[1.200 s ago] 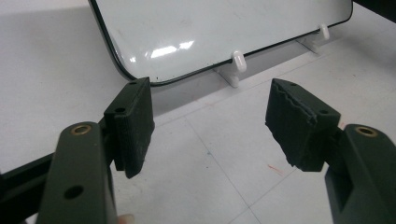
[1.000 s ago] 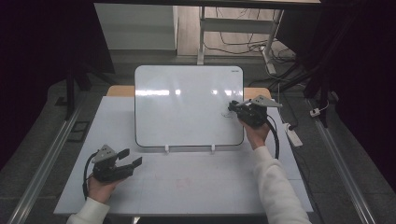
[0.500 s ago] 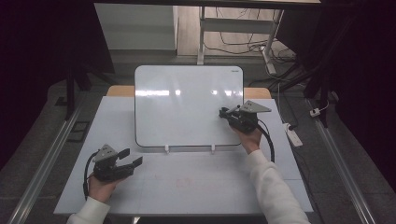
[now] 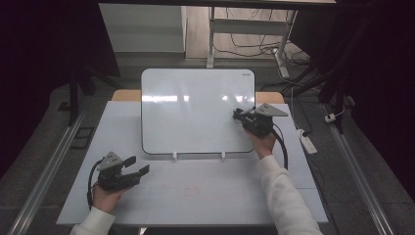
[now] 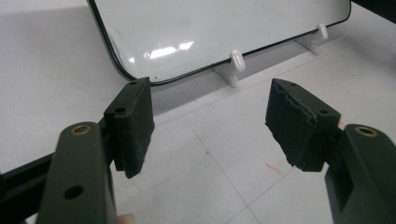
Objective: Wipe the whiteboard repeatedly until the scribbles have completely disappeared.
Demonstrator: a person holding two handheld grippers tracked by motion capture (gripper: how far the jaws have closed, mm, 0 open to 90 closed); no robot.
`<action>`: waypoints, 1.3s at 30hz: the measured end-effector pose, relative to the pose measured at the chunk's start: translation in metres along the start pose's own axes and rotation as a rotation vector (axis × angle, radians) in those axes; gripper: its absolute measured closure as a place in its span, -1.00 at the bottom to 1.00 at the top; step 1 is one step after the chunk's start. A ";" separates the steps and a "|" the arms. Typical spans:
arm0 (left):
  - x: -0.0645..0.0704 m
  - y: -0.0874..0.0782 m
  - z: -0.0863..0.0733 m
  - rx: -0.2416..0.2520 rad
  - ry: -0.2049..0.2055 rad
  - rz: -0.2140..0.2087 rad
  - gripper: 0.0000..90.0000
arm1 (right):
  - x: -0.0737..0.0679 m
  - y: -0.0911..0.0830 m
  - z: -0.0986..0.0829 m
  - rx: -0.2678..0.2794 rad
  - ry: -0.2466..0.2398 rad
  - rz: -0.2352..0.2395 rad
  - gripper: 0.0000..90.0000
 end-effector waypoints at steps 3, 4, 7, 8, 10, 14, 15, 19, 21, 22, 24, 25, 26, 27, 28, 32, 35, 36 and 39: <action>-0.001 0.000 0.000 -0.001 -0.003 -0.001 -0.27 | 0.018 -0.008 0.005 0.034 0.034 -0.047 0.75; -0.001 0.000 0.000 -0.002 -0.003 0.000 -0.27 | 0.020 -0.010 0.005 0.036 0.037 -0.053 0.75; 0.000 0.001 0.000 -0.004 0.000 -0.003 -0.27 | 0.012 -0.010 0.000 0.015 0.030 -0.024 0.75; 0.000 0.001 0.000 -0.004 -0.001 -0.003 -0.27 | 0.006 -0.009 -0.004 -0.004 0.007 0.000 0.75; 0.000 0.001 0.000 -0.005 0.000 -0.001 -0.27 | 0.003 -0.011 -0.005 -0.029 -0.049 0.005 0.75; 0.001 0.001 0.000 -0.003 0.003 -0.001 -0.27 | 0.029 -0.019 0.004 0.037 0.048 -0.085 0.75; 0.001 0.001 0.000 -0.003 0.002 -0.002 -0.27 | 0.029 -0.020 0.003 0.044 0.059 -0.081 0.75; 0.000 0.002 -0.001 -0.009 -0.001 -0.001 -0.27 | -0.004 -0.012 -0.011 -0.022 -0.032 0.017 0.75; 0.000 0.002 -0.001 -0.009 0.002 0.000 -0.27 | -0.005 -0.011 -0.012 -0.025 -0.041 0.018 0.75; 0.001 0.002 -0.001 -0.008 0.004 0.001 -0.27 | -0.003 -0.012 -0.011 -0.026 -0.028 0.021 0.75; 0.001 0.001 -0.001 -0.006 0.005 0.001 -0.27 | 0.015 -0.016 -0.002 0.014 -0.006 -0.059 0.75; 0.001 0.001 -0.001 -0.005 0.002 0.000 -0.27 | 0.015 -0.016 -0.002 0.014 -0.006 -0.059 0.75; 0.001 0.001 -0.001 -0.004 0.002 0.001 -0.27 | 0.017 -0.017 -0.001 0.024 0.015 -0.066 0.75; 0.000 0.001 -0.001 -0.004 0.000 0.002 -0.27 | 0.011 -0.016 -0.004 0.020 0.011 -0.053 0.75; 0.000 0.001 -0.001 -0.005 0.001 0.002 -0.27 | 0.011 -0.016 -0.004 0.020 0.011 -0.053 0.75; 0.001 0.002 -0.001 -0.009 0.001 0.000 -0.27 | -0.018 -0.008 -0.018 -0.033 -0.039 0.042 0.75; 0.002 0.000 -0.001 -0.005 0.004 0.001 -0.27 | -0.008 -0.012 -0.015 -0.016 -0.001 0.021 0.75; 0.002 0.000 -0.001 -0.003 0.004 0.000 -0.27 | -0.003 -0.014 -0.014 -0.008 0.005 0.001 0.75; 0.001 0.000 -0.001 -0.003 0.001 0.001 -0.27 | 0.010 -0.022 -0.011 0.015 0.035 -0.044 0.75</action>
Point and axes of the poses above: each handheld gripper's, and its own axes: y roughly forward along the jaws, z roughly out of its top, x roughly to its right, the point moved 9 cm from there along y, roughly forward along the jaws, and after that the axes turned 7 degrees about x, right-handed, at the moved point
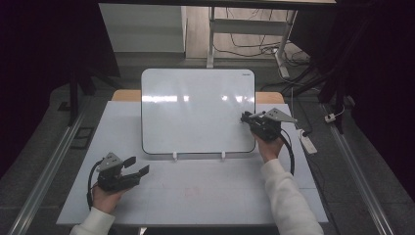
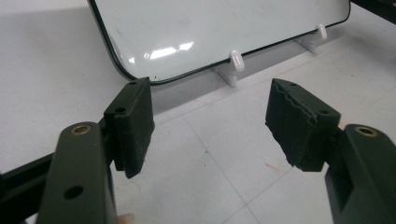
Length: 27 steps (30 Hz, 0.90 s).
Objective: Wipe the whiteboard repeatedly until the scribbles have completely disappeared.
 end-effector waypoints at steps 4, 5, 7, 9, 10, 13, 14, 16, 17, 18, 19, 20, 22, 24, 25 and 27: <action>0.001 0.002 -0.001 -0.008 0.004 -0.004 -0.27 | -0.018 0.004 -0.008 -0.033 -0.031 0.053 0.75; 0.001 0.003 -0.001 -0.010 0.005 -0.006 -0.27 | -0.024 0.005 -0.010 -0.046 -0.056 0.068 0.75; 0.002 0.002 -0.001 -0.009 0.006 -0.004 -0.27 | -0.023 0.005 -0.010 -0.055 -0.068 0.069 0.75; 0.002 0.001 -0.001 -0.006 0.005 -0.003 -0.27 | -0.004 -0.002 -0.005 -0.018 -0.007 0.005 0.75; 0.001 0.001 -0.001 -0.004 0.003 -0.001 -0.27 | -0.004 -0.002 -0.005 -0.018 -0.007 0.005 0.75; 0.001 0.002 -0.001 -0.006 0.004 -0.004 -0.27 | 0.000 -0.006 -0.004 -0.003 0.005 -0.012 0.75; 0.001 0.002 -0.001 -0.007 0.003 -0.002 -0.27 | -0.004 -0.005 -0.006 -0.011 -0.006 -0.007 0.75; 0.001 0.003 -0.001 -0.009 0.004 -0.003 -0.27 | -0.013 -0.003 -0.010 -0.036 -0.030 0.028 0.75; 0.001 0.002 -0.001 -0.009 0.005 -0.003 -0.27 | -0.014 -0.003 -0.011 -0.040 -0.047 0.026 0.75; 0.001 0.002 -0.001 -0.009 0.006 -0.002 -0.27 | -0.012 -0.004 -0.010 -0.044 -0.049 0.027 0.75; 0.001 0.002 -0.001 -0.009 0.006 -0.001 -0.27 | -0.009 -0.005 -0.009 -0.040 -0.038 0.017 0.75; 0.001 0.002 -0.001 -0.007 0.005 -0.001 -0.27 | -0.003 -0.007 -0.007 -0.027 -0.023 -0.004 0.75; 0.001 0.001 -0.001 -0.005 0.004 -0.001 -0.27 | 0.001 -0.009 -0.007 -0.015 0.005 -0.012 0.75; 0.000 0.002 -0.001 -0.007 0.004 0.000 -0.27 | -0.004 -0.008 -0.008 -0.022 -0.012 -0.015 0.75; 0.001 0.002 -0.001 -0.008 0.004 0.000 -0.27 | -0.014 -0.005 -0.013 -0.052 -0.004 0.034 0.75; 0.001 0.002 -0.001 -0.009 0.005 0.000 -0.27 | -0.016 -0.005 -0.014 -0.057 -0.018 0.038 0.75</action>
Point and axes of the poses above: each handheld gripper's, and its own axes: y roughly forward along the jaws, z roughly out of its top, x roughly to its right, the point moved 9 cm from there along y, roughly forward along the jaws, and after that the axes turned 7 degrees about x, right-handed, at the moved point
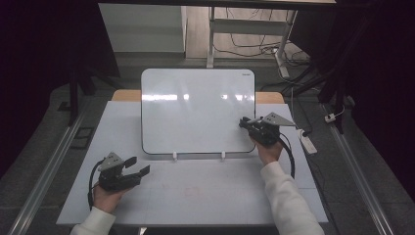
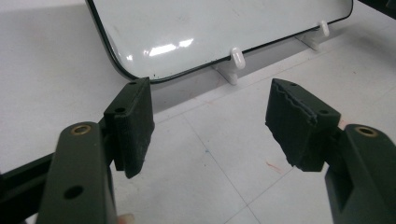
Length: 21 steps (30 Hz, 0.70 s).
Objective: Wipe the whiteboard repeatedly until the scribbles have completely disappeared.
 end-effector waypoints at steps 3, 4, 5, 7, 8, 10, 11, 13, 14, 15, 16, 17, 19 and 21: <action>0.000 -0.001 0.000 0.003 -0.001 0.002 -0.27 | 0.007 -0.002 0.003 0.003 0.028 -0.022 0.75; 0.000 -0.001 0.000 0.003 -0.001 0.001 -0.27 | 0.010 -0.004 0.003 0.006 0.046 -0.037 0.75; 0.000 -0.001 0.000 0.004 -0.002 0.000 -0.27 | 0.010 -0.006 0.003 0.001 0.055 -0.043 0.75; 0.000 0.000 0.000 0.002 -0.003 0.000 -0.27 | 0.007 -0.008 0.003 -0.015 0.055 -0.041 0.75; 0.000 0.000 0.000 0.001 -0.002 -0.001 -0.27 | 0.004 -0.009 0.004 -0.015 0.062 -0.030 0.75; 0.000 0.000 0.000 0.000 -0.003 -0.001 -0.27 | -0.004 -0.012 0.007 -0.016 0.070 -0.002 0.75; -0.001 0.000 0.000 0.002 -0.002 0.001 -0.27 | -0.009 -0.014 0.008 -0.021 0.069 0.014 0.75; -0.001 0.000 0.001 0.005 -0.002 0.000 -0.27 | -0.021 -0.019 0.009 -0.035 0.072 0.059 0.75; -0.001 0.000 0.001 0.005 -0.002 0.000 -0.27 | -0.033 -0.023 0.007 -0.063 0.071 0.102 0.75; 0.000 0.000 0.001 0.005 -0.002 0.000 -0.27 | -0.040 -0.026 0.005 -0.081 0.067 0.122 0.75; 0.000 0.000 0.001 0.005 -0.001 0.001 -0.27 | -0.040 -0.026 0.005 -0.081 0.067 0.122 0.75; 0.000 0.000 0.001 0.006 -0.001 0.001 -0.27 | -0.052 -0.030 0.000 -0.117 0.066 0.160 0.75; 0.001 0.000 0.001 0.008 0.002 -0.001 -0.26 | -0.058 -0.033 -0.002 -0.128 0.068 0.178 0.75; 0.002 -0.001 0.002 0.012 0.004 0.001 -0.26 | -0.070 -0.038 -0.007 -0.155 0.076 0.212 0.75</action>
Point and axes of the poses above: each handheld gripper's, and its own axes: y roughly forward along the jaws, z roughly out of its top, x roughly to its right, the point moved 9 cm from there along y, roughly forward along the jaws, and after that the axes turned 7 degrees about x, right-handed, at the moved point
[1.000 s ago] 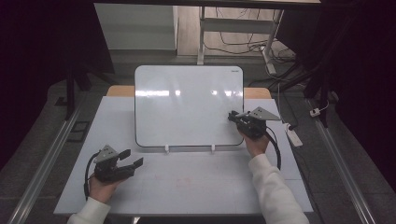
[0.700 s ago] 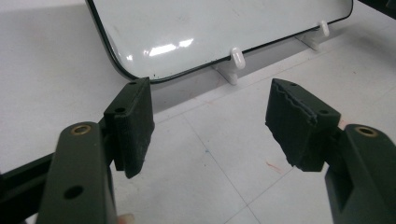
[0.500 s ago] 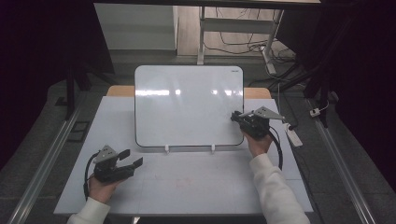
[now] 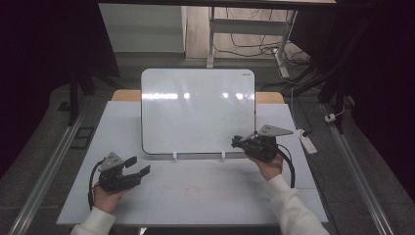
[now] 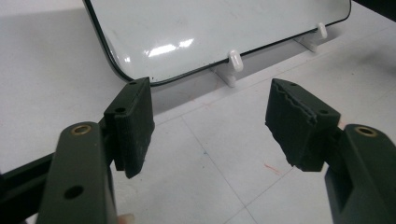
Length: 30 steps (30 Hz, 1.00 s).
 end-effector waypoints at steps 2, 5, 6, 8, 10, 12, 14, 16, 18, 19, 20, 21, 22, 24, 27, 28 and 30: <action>0.000 0.000 0.001 0.004 0.001 0.001 -0.26 | -0.011 -0.001 -0.006 -0.025 -0.002 0.028 0.75; 0.001 0.000 0.001 0.007 0.008 0.002 -0.26 | -0.025 -0.001 -0.013 -0.046 0.012 0.077 0.75; 0.001 0.000 0.001 0.007 0.011 0.003 -0.26 | -0.030 0.000 -0.015 -0.056 0.014 0.091 0.75; 0.002 0.001 0.002 0.009 0.013 0.002 -0.26 | -0.038 0.003 -0.018 -0.071 0.016 0.119 0.75; 0.002 0.001 0.002 0.011 0.015 0.004 -0.26 | -0.045 0.006 -0.020 -0.085 0.021 0.146 0.75; 0.002 0.000 0.002 0.015 0.018 0.003 -0.26 | -0.050 0.009 -0.023 -0.099 0.021 0.164 0.75; 0.002 0.000 0.004 0.024 0.019 0.005 -0.26 | -0.055 0.013 -0.025 -0.109 0.025 0.181 0.75; 0.005 -0.001 0.007 0.036 0.021 0.000 -0.26 | -0.060 0.016 -0.027 -0.117 0.028 0.195 0.75; 0.010 0.000 0.011 0.049 0.033 -0.014 -0.25 | -0.064 0.018 -0.028 -0.124 0.029 0.210 0.75; 0.014 0.001 0.014 0.054 0.043 -0.021 -0.24 | -0.067 0.020 -0.029 -0.126 0.027 0.216 0.75; 0.019 0.003 0.017 0.059 0.052 -0.030 -0.24 | -0.069 0.021 -0.029 -0.129 0.027 0.223 0.75; 0.024 0.005 0.020 0.062 0.061 -0.043 -0.24 | -0.071 0.023 -0.030 -0.132 0.028 0.229 0.75; 0.030 0.008 0.025 0.067 0.075 -0.057 -0.24 | -0.074 0.025 -0.031 -0.136 0.029 0.236 0.75; 0.041 0.013 0.032 0.072 0.101 -0.078 -0.24 | -0.078 0.028 -0.033 -0.146 0.028 0.247 0.75; 0.063 0.023 0.045 0.087 0.145 -0.131 -0.23 | -0.084 0.033 -0.036 -0.157 0.031 0.262 0.75; 0.072 0.026 0.048 0.092 0.164 -0.149 -0.23 | -0.085 0.035 -0.037 -0.160 0.031 0.266 0.75; 0.087 0.033 0.055 0.100 0.200 -0.185 -0.22 | -0.088 0.037 -0.038 -0.163 0.032 0.272 0.75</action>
Point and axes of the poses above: each handheld gripper's, and its own axes: y roughly forward along the jaws, z roughly out of its top, x roughly to its right, the point moved 9 cm from there along y, roughly forward along the jaws, and after that the axes turned 7 degrees about x, right-handed, at the moved point
